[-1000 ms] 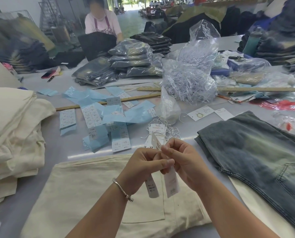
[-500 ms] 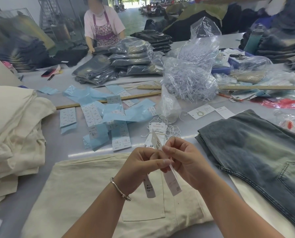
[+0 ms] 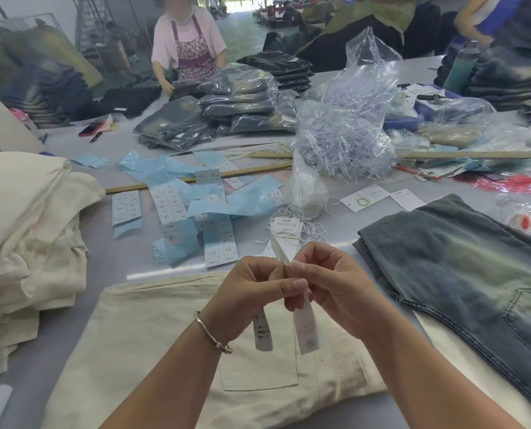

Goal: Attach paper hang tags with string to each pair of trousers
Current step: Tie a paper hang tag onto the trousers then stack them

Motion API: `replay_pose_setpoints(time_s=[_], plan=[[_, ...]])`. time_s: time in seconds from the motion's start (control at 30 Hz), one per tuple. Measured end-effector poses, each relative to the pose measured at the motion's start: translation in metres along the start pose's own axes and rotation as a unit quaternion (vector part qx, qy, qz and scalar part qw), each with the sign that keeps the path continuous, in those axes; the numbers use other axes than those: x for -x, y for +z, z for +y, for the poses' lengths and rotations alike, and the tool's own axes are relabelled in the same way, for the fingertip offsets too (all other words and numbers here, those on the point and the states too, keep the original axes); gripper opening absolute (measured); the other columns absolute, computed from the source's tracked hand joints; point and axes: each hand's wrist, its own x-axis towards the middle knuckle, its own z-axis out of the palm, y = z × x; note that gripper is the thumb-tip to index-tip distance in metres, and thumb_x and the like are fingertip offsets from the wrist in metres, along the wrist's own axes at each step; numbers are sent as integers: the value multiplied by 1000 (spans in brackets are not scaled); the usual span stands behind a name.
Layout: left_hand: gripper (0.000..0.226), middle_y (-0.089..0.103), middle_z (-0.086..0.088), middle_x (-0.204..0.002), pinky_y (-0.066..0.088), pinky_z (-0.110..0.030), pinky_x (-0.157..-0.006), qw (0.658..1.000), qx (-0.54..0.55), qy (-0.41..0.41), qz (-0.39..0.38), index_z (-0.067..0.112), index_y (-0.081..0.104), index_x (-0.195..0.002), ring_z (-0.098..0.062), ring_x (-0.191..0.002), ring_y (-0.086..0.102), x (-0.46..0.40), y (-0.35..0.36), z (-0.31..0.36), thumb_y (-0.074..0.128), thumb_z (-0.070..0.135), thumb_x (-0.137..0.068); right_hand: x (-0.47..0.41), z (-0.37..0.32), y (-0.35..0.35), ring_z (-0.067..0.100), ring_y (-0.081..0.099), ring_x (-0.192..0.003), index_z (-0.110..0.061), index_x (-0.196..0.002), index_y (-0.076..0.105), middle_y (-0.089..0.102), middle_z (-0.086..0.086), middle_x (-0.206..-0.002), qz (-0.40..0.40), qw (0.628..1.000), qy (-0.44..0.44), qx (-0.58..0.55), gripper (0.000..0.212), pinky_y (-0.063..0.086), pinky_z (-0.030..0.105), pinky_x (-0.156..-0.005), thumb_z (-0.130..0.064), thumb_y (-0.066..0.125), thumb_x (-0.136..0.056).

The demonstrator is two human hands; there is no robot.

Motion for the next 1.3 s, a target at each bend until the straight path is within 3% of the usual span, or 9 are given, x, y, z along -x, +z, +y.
replay_pose_setpoints(time_s=[0.23,0.37,0.43,0.57,0.7,0.83,1.0,1.2,1.3], plan=[[51,65,-26,-78,50,-29,-63,1000,7,-6,-22,6,28,-50,-30,-67,64,-1,1,-6,72,7,-77,6,-6,2,25,51,-47,-3,-79,53,44,10,-53,-15,999,-3,-32,19,47,32,-52,-11,70,-79],[24,71,-19,-80,55,-27,-69,998,-27,-40,-47,-19,60,-71,-21,-72,70,-1,2,-11,70,2,-80,9,-4,3,20,39,-43,-7,-70,50,42,15,-61,28,999,17,4,25,42,27,-45,-3,74,-72],[14,74,-12,-80,54,-26,-70,997,-33,-45,-61,-12,66,-74,-20,-74,69,0,6,-10,69,1,-78,10,-4,3,21,37,-48,-8,-68,49,45,19,-64,40,998,29,29,24,40,26,-43,0,71,-71],[41,71,-11,-73,52,-27,-67,998,-11,-46,-36,-4,38,-52,-23,-70,67,1,10,-9,68,8,-76,15,-9,2,24,45,-43,-7,-71,49,48,19,-61,56,998,18,35,15,43,29,-47,2,61,-72],[29,63,-7,-64,47,-24,-64,1000,5,-6,10,16,54,-53,-18,-61,56,1,13,1,68,22,-79,25,-17,4,25,48,-58,5,-71,44,47,27,-60,85,983,-43,155,15,37,35,-60,-3,56,-69],[34,60,2,-61,47,-20,-59,999,-13,25,18,16,45,-53,-12,-56,55,-3,17,10,71,17,-76,33,-29,10,20,39,-62,-4,-67,49,44,8,-61,44,971,-80,223,15,32,27,-54,-5,63,-71],[39,51,17,-54,40,-7,-54,998,-9,53,-24,24,41,-54,3,-49,48,-4,23,14,65,9,-81,37,-44,11,23,43,-58,5,-71,49,50,9,-61,15,979,-71,190,34,35,22,-46,-10,80,-68],[45,56,14,-58,43,-11,-58,997,20,58,-49,19,29,-58,-2,-53,53,-3,31,14,63,7,-85,43,-48,8,16,50,-55,2,-68,49,51,6,-60,6,986,-79,149,26,44,22,-48,1,75,-70],[46,62,-2,-67,47,-21,-64,997,18,58,-42,12,33,-57,-16,-60,57,-2,32,15,72,14,-81,45,-48,6,19,56,-62,2,-71,51,56,4,-62,-9,987,-88,138,14,46,22,-53,7,64,-74]])
